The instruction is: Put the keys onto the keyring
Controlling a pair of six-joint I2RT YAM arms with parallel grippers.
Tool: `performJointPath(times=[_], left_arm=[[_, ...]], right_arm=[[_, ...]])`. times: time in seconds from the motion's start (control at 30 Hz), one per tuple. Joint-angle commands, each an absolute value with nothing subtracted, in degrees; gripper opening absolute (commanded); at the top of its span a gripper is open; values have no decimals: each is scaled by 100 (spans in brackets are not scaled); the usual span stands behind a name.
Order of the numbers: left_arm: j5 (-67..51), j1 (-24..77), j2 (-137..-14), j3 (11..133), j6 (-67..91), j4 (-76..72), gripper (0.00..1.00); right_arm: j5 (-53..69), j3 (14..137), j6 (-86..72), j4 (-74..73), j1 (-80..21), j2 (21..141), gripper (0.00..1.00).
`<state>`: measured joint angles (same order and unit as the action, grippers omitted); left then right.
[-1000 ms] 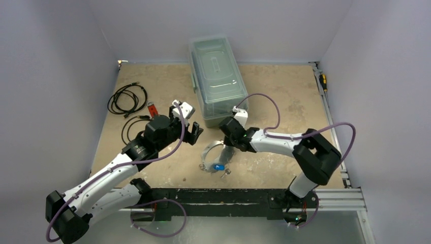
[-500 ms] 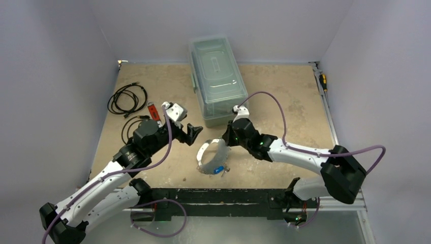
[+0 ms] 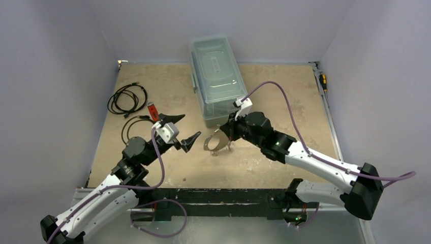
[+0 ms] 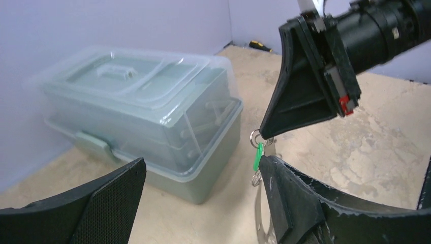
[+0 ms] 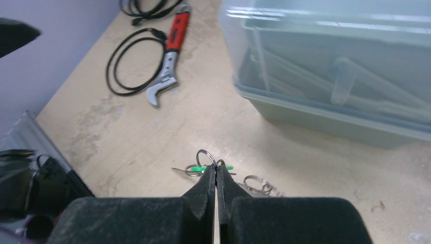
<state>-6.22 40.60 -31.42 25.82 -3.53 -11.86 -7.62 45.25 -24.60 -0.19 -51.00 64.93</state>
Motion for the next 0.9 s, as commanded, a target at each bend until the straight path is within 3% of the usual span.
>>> performJointPath(times=[0.0, 0.3, 0.67, 0.87], left_arm=[[-1478, 4078, -3017, 2498, -1476, -1992, 83], [-2969, 4086, -3640, 2588, -2120, -2242, 82], [-2963, 4151, -4373, 2475, -616, -3420, 61], [-2553, 4289, -4685, 2491, 116, -3660, 56]], right_arm=[[-274, 5167, -1645, -344, -5220, 6078, 0], [-263, 5451, -1571, -813, -5334, 5687, 0], [-921, 5257, -2359, -578, -5441, 5523, 0], [-1721, 5381, -2405, -620, -5822, 5772, 0]])
